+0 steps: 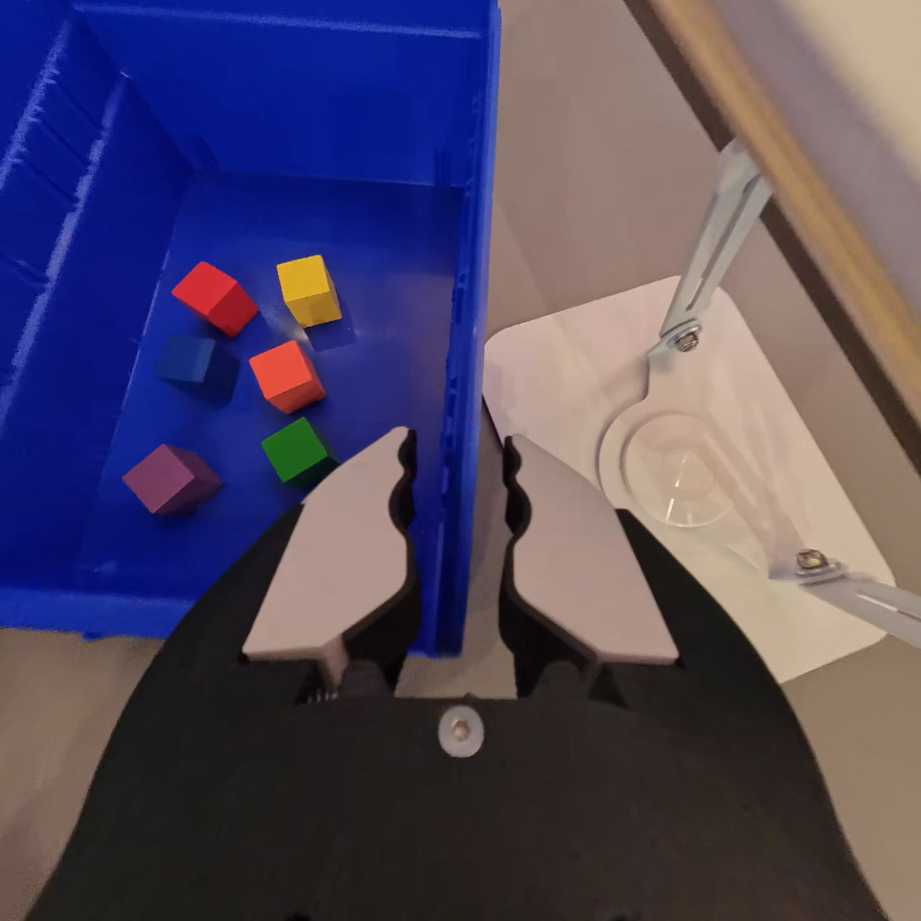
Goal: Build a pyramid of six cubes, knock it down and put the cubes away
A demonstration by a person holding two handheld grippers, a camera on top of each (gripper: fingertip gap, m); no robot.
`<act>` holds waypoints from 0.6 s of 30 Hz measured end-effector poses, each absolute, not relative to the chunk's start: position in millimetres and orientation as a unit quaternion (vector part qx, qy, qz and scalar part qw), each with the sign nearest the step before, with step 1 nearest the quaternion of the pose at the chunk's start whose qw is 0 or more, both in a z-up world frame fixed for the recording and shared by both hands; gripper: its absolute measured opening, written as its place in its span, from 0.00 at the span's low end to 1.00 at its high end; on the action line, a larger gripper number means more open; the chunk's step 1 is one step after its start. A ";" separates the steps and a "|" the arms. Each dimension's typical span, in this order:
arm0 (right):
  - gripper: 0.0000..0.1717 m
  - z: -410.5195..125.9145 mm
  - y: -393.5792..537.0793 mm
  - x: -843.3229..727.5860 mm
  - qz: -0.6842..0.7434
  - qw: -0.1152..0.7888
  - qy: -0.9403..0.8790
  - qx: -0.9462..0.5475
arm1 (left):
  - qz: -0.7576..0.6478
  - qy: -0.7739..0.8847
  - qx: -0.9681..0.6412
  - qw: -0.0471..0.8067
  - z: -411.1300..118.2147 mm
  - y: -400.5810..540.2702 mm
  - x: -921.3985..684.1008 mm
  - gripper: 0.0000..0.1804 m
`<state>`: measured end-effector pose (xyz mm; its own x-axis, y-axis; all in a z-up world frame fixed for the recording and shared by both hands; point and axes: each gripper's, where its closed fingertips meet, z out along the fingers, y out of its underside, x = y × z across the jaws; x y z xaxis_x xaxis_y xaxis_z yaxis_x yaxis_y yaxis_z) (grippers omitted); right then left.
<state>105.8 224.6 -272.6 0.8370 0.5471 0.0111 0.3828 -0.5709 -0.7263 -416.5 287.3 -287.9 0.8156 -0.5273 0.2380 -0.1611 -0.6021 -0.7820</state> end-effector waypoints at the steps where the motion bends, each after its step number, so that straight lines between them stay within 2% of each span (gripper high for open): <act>1: 0.23 -264.9 221.2 108.1 0.110 0.392 -0.274 -0.871 | -0.226 0.200 -0.866 0.400 -288.3 286.5 -418.2 0.03; 5: 0.27 -232.6 179.9 94.8 0.098 0.427 -0.442 -0.783 | -0.226 0.197 -0.865 0.403 -289.2 283.7 -424.9 0.03; 8: 0.28 -247.0 129.9 67.1 0.103 0.364 -0.599 -0.706 | -0.228 0.191 -0.865 0.403 -290.1 279.9 -429.4 0.03; 12: 0.31 -289.6 102.3 47.6 0.087 0.259 -0.702 -0.658 | -0.220 0.189 -0.868 0.402 -289.1 272.4 -436.6 0.03; 14: 0.30 -309.8 103.5 45.1 0.061 0.221 -0.731 -0.643 | -0.217 0.187 -0.869 0.403 -288.3 268.6 -440.7 0.03; 18: 0.20 -327.0 105.0 29.2 0.080 0.199 -0.758 -0.616 | -0.210 0.187 -0.871 0.402 -287.3 259.7 -450.4 0.03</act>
<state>29.2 105.0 -327.0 -0.1632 0.9654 0.2035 0.9021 0.2295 -0.3654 -450.4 259.7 -287.3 0.8419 -0.4947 0.2156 -0.1566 -0.6063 -0.7797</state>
